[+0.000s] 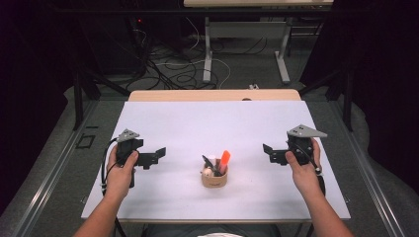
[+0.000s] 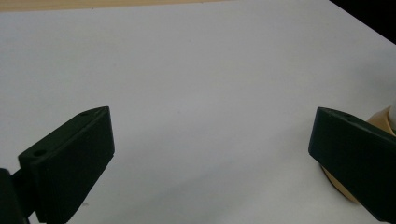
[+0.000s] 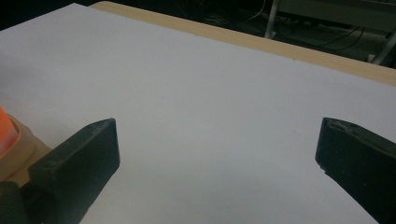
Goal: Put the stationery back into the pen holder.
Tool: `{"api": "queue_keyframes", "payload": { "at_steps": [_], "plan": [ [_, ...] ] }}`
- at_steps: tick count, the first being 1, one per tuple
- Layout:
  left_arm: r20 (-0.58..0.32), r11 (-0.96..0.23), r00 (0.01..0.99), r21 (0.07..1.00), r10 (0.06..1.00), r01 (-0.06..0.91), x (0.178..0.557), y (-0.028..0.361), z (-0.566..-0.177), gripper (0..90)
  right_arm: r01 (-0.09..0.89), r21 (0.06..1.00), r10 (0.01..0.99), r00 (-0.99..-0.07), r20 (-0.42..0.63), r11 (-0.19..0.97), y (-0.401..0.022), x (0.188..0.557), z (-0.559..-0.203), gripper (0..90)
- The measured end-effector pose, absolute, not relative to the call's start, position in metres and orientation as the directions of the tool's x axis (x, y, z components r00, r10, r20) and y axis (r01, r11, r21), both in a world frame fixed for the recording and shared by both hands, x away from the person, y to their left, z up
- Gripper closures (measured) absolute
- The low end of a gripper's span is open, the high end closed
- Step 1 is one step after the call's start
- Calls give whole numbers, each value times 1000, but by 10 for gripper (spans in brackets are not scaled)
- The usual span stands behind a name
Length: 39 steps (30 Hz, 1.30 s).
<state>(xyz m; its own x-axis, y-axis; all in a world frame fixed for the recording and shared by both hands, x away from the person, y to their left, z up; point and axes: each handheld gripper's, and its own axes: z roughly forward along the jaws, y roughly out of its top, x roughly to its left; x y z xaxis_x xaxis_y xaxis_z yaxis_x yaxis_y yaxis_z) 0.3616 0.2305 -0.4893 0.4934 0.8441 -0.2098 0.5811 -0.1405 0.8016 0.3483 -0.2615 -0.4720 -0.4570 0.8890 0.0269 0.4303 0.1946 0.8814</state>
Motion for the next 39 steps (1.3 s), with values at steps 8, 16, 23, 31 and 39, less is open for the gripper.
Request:
{"api": "queue_keyframes", "payload": {
  "at_steps": [8, 16, 23, 31, 39],
  "plan": [
    [-207, -115, 469, 814, 858, 569, 365, 240, -494, 3, 463, 869, 903, -428, 47, 174, -274, 355, -487, 0],
    [-211, -86, 444, 824, 871, 560, 368, 245, -503, 3, 505, 854, 917, -388, 92, 128, -283, 361, -502, 0],
    [-215, -78, 429, 818, 877, 570, 371, 250, -509, 3, 528, 840, 922, -375, 99, 124, -287, 364, -510, 0],
    [-219, -70, 417, 814, 882, 577, 372, 254, -512, 3, 539, 836, 925, -360, 120, 101, -291, 366, -514, 0],
    [-220, -71, 412, 809, 884, 584, 373, 255, -513, 3, 545, 832, 926, -358, 120, 103, -293, 367, -515, 0]
  ]
}}
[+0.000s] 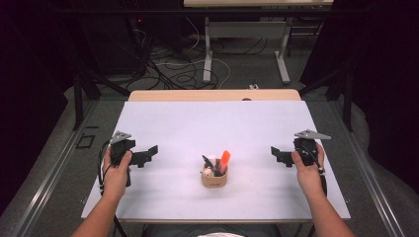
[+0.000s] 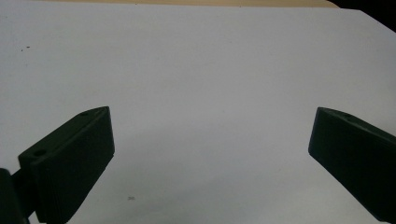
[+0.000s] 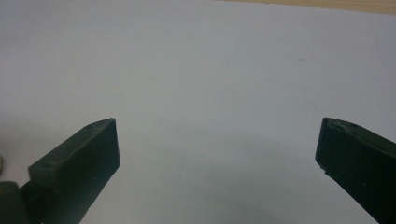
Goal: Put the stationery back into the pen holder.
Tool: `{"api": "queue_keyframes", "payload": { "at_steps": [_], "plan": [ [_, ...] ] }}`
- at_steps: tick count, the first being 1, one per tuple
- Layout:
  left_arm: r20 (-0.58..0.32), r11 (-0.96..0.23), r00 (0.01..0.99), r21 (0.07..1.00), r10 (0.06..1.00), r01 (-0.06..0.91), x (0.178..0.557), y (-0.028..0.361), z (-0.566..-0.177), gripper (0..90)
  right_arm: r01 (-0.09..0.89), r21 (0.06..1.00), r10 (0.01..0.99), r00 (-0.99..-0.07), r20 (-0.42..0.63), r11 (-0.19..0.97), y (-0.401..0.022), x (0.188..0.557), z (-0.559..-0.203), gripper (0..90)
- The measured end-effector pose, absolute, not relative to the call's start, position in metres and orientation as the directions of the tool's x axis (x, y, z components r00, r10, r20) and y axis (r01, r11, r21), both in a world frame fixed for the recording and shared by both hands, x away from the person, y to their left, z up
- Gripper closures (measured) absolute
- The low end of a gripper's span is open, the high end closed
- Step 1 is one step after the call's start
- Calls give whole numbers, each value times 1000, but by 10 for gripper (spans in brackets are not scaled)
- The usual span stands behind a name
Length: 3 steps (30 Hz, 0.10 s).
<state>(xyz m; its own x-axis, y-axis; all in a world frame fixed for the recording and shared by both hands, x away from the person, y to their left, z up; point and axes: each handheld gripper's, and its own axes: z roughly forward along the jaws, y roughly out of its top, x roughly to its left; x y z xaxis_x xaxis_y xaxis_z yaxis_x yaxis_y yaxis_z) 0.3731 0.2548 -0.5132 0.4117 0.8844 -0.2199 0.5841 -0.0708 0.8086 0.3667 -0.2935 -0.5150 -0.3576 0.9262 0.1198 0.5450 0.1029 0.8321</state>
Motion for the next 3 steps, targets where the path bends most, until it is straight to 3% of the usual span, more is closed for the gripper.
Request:
{"api": "queue_keyframes", "payload": {
  "at_steps": [3],
  "plan": [
    [-218, -73, 410, 806, 886, 587, 374, 255, -514, 3, 551, 829, 930, -345, 125, 93, -295, 367, -517, 0]
  ]
}}
